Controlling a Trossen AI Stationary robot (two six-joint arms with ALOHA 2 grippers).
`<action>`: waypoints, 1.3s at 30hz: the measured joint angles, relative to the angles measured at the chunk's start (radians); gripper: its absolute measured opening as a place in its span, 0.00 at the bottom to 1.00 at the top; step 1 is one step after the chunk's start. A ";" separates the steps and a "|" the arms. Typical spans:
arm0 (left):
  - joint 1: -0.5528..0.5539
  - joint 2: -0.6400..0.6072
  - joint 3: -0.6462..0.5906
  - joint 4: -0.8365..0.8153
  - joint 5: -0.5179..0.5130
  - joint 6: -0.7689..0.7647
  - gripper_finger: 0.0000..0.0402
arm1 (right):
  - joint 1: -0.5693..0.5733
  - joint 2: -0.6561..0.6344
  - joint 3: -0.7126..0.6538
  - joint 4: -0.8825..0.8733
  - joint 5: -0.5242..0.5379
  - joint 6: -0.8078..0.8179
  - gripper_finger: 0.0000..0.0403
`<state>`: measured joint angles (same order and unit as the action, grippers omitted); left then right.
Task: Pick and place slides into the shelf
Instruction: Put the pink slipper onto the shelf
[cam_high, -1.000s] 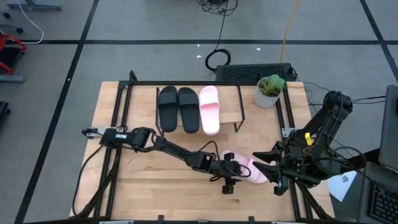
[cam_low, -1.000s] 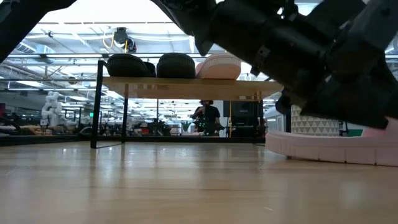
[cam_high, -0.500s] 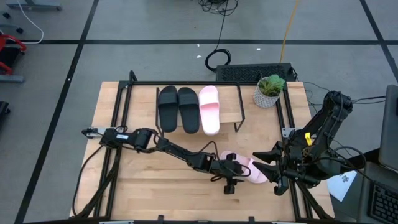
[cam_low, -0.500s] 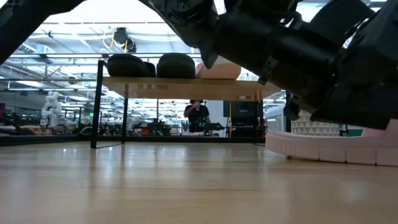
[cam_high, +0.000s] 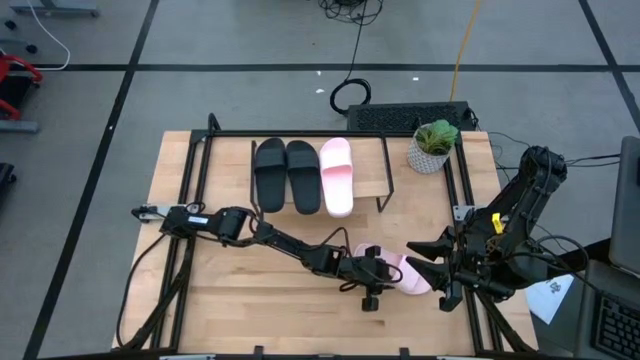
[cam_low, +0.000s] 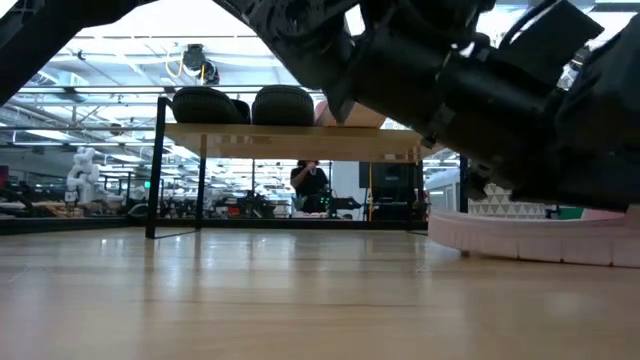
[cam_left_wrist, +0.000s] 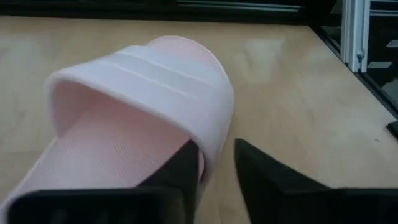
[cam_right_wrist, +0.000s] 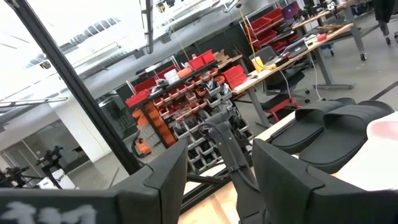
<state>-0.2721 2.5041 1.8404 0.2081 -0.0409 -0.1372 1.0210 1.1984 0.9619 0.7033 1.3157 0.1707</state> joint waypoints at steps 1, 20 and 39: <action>0.001 0.008 0.000 0.021 0.014 0.000 0.17 | 0.000 0.000 0.000 0.000 0.000 0.000 0.42; -0.033 -0.111 -0.002 -0.136 -0.004 -0.032 0.00 | -0.002 0.000 0.000 0.005 -0.004 -0.003 0.42; -0.160 -0.305 0.000 -0.548 -0.450 -0.231 0.00 | -0.132 0.000 0.001 0.294 -0.068 -0.505 0.42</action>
<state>-0.4322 2.1988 1.8400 -0.3394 -0.4910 -0.3680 0.8890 1.1980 0.9627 0.9973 1.2476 -0.3339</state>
